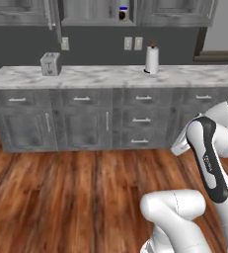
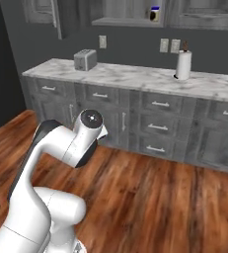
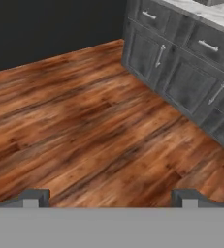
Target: Collect the turmeric, mayonnaise, and shaker from the cabinet and place them next to the stove.
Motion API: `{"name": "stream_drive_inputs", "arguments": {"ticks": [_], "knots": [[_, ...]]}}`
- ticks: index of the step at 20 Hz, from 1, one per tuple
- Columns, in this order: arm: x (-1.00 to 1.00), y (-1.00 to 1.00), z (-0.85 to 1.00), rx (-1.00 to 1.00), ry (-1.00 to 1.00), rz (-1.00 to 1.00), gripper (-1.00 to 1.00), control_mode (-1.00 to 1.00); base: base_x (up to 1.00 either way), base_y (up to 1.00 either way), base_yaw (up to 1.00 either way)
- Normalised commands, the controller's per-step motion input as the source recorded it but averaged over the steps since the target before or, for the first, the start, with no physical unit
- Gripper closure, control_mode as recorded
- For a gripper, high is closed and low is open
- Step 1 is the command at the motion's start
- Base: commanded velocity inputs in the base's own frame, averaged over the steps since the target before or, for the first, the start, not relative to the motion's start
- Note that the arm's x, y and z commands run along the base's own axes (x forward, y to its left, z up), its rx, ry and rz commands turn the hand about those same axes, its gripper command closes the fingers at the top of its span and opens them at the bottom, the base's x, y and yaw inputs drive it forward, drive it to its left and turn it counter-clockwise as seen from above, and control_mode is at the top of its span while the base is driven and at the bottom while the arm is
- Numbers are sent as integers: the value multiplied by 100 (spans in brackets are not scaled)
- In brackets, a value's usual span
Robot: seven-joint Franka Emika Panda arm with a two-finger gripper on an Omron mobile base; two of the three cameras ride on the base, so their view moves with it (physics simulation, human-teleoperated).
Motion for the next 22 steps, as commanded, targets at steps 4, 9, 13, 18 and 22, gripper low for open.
{"name": "stream_drive_inputs", "arguments": {"ticks": [4, 9, 13, 18, 22], "knots": [[0, 0, 0, 0, 0, 0, -100, 100, 100, 4, 8], [0, 0, 0, 0, 0, 0, -100, 100, 100, 10, 6], [0, 0, 0, 0, 0, 0, -100, 100, 100, 16, 4], [0, 0, 0, 0, 0, 0, -100, 100, 100, 14, 2], [0, 0, 0, 0, 0, 0, -100, 100, 100, 19, 0]]}}
